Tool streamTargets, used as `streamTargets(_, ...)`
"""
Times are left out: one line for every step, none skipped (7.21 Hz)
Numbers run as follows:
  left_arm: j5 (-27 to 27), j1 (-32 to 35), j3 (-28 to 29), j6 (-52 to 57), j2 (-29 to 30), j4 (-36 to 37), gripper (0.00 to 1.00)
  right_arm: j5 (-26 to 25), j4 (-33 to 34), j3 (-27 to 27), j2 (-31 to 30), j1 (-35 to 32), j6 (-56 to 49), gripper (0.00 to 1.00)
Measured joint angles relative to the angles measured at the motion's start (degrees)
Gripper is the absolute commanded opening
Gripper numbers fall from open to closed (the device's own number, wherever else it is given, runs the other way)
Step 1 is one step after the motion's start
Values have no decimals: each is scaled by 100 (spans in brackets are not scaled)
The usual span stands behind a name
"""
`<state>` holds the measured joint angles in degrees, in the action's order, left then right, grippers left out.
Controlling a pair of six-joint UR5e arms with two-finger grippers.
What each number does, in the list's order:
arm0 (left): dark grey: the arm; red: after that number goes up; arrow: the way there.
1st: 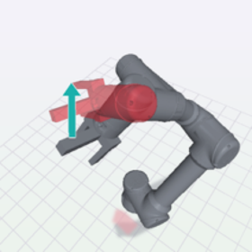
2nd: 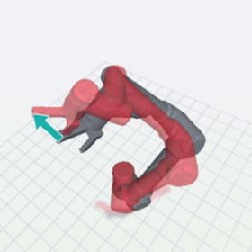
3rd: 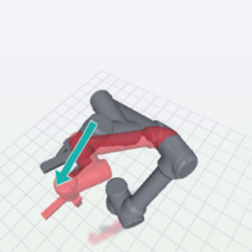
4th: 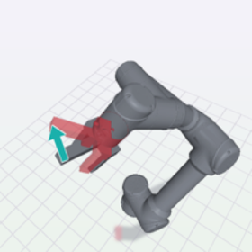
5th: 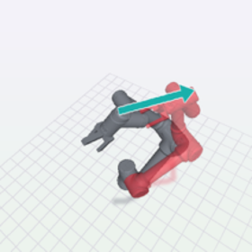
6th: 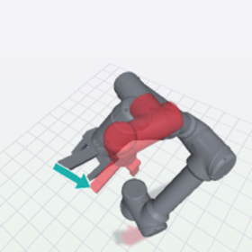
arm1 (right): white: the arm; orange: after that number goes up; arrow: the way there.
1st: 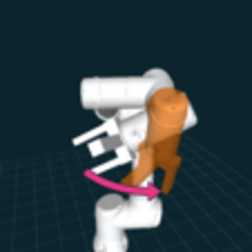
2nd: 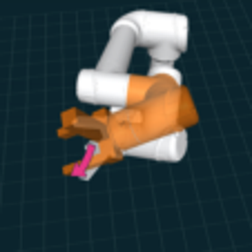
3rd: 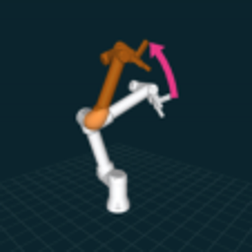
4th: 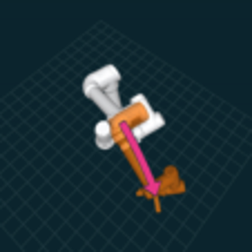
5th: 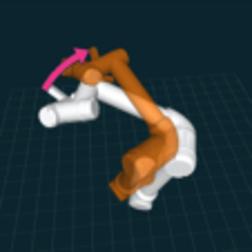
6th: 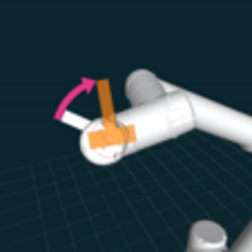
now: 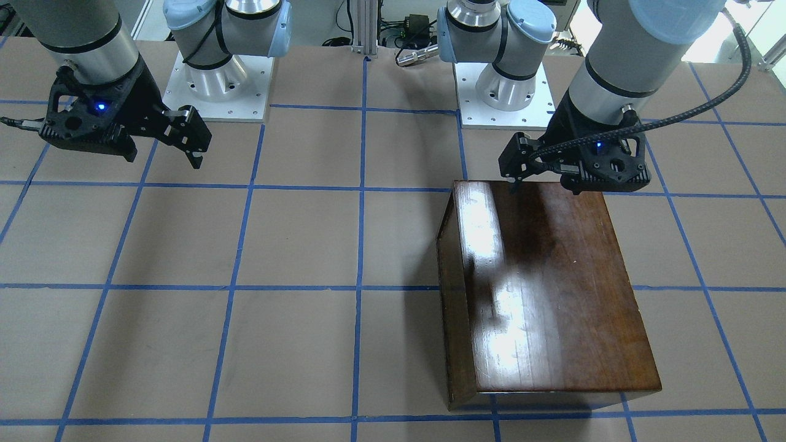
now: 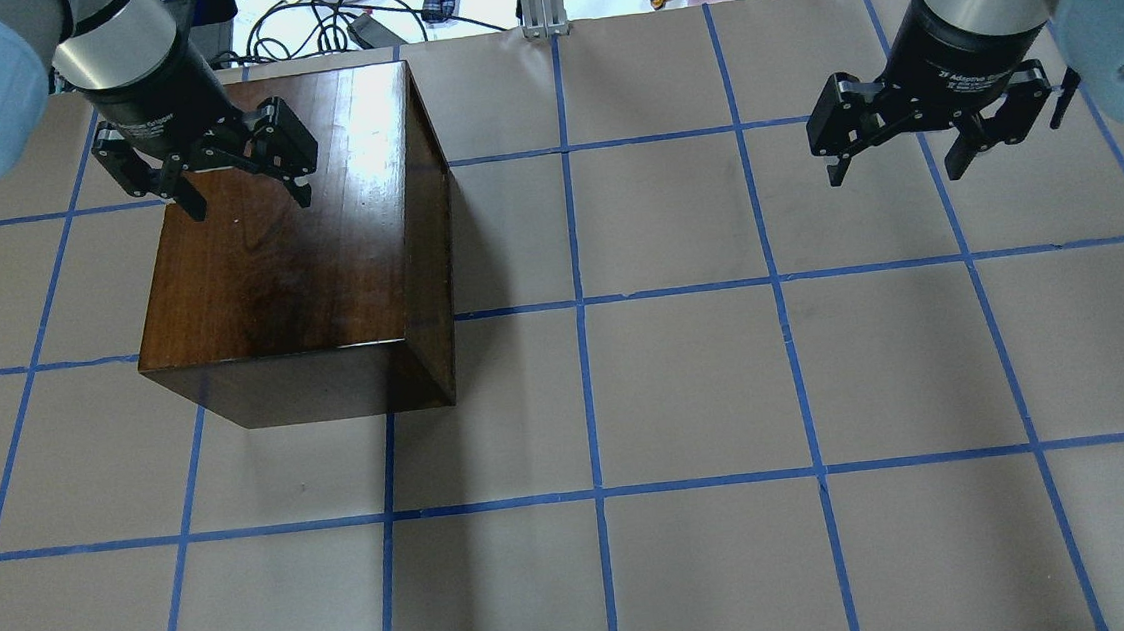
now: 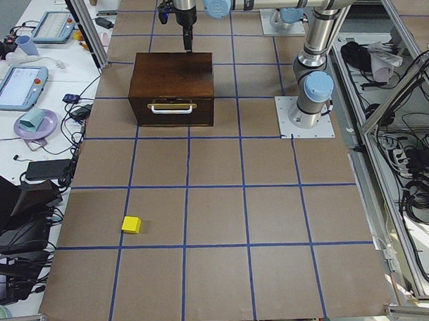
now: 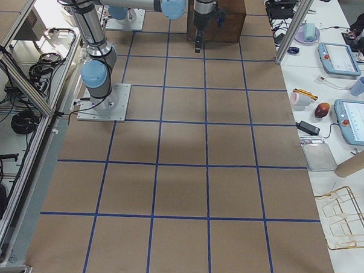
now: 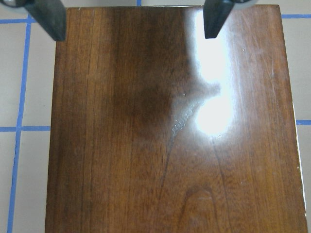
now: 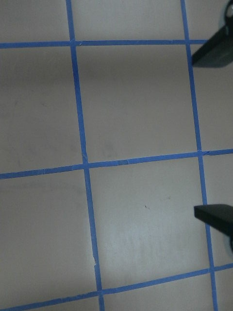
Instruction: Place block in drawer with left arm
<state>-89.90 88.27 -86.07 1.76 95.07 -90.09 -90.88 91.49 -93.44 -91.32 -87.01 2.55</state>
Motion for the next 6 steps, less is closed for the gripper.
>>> streamTargets(0,-2,5,-2,-3,-2,100,0,0,1,0,0,0,100)
streamTargets(-3,-3,12,-6,-5,-6,100,0,0,1,0,0,0,100)
streamTargets(-3,-6,11,-6,-6,-8,100,0,0,1,0,0,0,100)
streamTargets(-2,-12,11,-3,-6,-7,100,0,0,1,0,0,0,100)
streamTargets(-1,-27,21,1,-6,-3,100,0,0,1,0,1,0,100)
streamTargets(1,-94,35,40,-6,-1,100,0,0,1,0,3,0,100)
